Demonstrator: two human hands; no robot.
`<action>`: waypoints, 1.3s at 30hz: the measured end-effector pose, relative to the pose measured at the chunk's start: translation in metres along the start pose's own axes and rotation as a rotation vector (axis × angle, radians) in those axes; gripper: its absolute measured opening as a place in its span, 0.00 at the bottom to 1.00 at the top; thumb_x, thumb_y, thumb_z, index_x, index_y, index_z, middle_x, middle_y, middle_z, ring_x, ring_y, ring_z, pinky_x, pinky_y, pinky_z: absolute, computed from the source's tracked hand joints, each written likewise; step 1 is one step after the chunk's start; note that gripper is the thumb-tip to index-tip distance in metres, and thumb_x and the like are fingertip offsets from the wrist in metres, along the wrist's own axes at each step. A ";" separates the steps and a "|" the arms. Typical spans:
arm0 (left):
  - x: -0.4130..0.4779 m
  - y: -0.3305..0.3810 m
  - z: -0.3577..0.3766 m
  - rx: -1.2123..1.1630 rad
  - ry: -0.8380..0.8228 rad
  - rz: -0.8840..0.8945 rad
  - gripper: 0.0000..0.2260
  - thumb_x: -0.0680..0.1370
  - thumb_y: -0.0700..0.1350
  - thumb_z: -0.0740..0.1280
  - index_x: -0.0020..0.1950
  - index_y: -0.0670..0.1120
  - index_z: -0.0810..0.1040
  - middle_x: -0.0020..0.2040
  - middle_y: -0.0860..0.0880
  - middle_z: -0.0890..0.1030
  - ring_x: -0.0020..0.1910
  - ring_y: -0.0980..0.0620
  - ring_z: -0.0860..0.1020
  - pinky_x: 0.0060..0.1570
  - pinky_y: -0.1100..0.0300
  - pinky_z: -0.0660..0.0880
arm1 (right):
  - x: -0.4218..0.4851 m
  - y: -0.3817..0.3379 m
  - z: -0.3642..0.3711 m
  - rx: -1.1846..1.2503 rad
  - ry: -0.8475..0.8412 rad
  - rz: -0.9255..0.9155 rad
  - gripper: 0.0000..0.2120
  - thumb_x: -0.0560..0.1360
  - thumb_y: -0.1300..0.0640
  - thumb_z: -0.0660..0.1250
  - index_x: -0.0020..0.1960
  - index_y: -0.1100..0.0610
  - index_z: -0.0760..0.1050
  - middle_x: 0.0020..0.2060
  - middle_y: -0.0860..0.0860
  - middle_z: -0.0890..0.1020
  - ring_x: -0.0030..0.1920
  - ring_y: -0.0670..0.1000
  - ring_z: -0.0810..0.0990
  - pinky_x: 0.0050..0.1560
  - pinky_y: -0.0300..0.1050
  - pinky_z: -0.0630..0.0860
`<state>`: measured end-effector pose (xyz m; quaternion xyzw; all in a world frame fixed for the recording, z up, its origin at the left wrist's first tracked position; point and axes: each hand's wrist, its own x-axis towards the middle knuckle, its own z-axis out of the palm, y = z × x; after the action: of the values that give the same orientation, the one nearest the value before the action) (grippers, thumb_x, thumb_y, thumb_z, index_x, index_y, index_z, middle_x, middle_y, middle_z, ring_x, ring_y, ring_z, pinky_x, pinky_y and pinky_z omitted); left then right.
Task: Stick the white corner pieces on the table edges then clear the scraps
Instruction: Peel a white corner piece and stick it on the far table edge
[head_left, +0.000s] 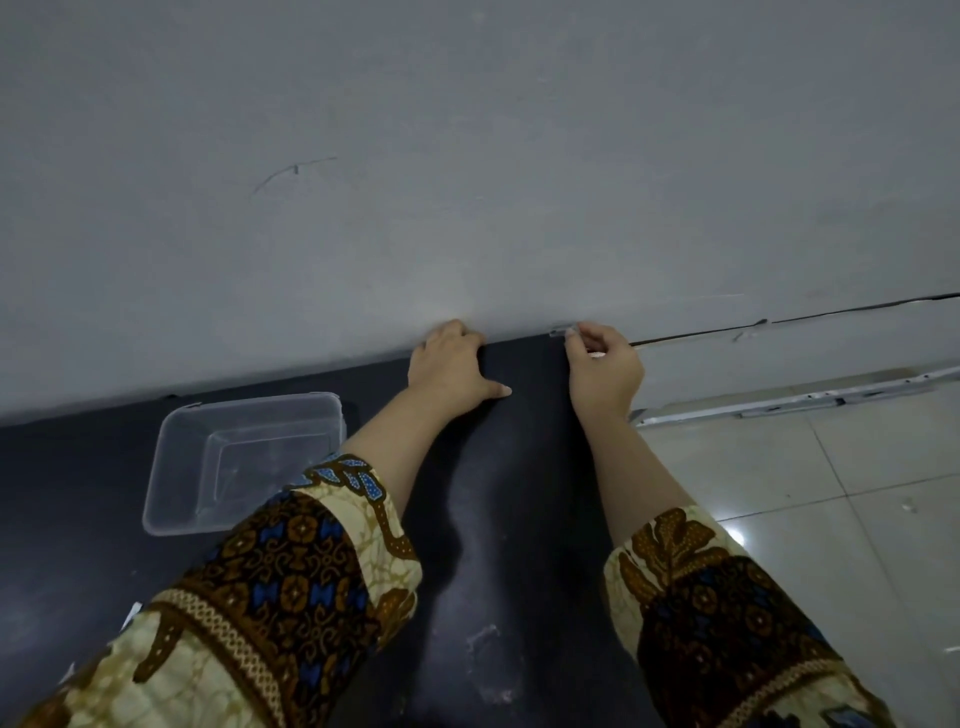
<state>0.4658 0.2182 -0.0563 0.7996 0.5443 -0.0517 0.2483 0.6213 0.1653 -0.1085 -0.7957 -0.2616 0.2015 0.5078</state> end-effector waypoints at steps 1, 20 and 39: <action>0.000 0.000 -0.001 0.016 -0.004 0.003 0.35 0.68 0.60 0.73 0.71 0.48 0.69 0.67 0.47 0.68 0.69 0.46 0.65 0.67 0.53 0.63 | 0.001 0.001 -0.001 0.013 -0.011 0.010 0.09 0.75 0.58 0.69 0.53 0.61 0.81 0.42 0.50 0.81 0.42 0.45 0.77 0.37 0.18 0.66; -0.001 -0.004 0.000 0.190 0.000 0.090 0.38 0.65 0.66 0.71 0.70 0.50 0.68 0.65 0.47 0.69 0.69 0.47 0.64 0.68 0.51 0.54 | 0.002 0.001 -0.001 -0.096 -0.105 -0.139 0.06 0.77 0.59 0.63 0.53 0.57 0.75 0.25 0.45 0.72 0.27 0.43 0.71 0.29 0.26 0.66; -0.018 -0.003 0.011 0.251 0.056 0.091 0.34 0.72 0.63 0.67 0.73 0.50 0.61 0.72 0.46 0.65 0.72 0.46 0.62 0.66 0.46 0.57 | -0.002 0.005 -0.005 -0.155 -0.178 -0.191 0.11 0.79 0.56 0.62 0.59 0.60 0.73 0.40 0.52 0.77 0.35 0.51 0.72 0.35 0.37 0.62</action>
<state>0.4578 0.1990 -0.0610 0.8493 0.5035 -0.0860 0.1330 0.6238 0.1592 -0.1112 -0.7829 -0.3952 0.2012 0.4363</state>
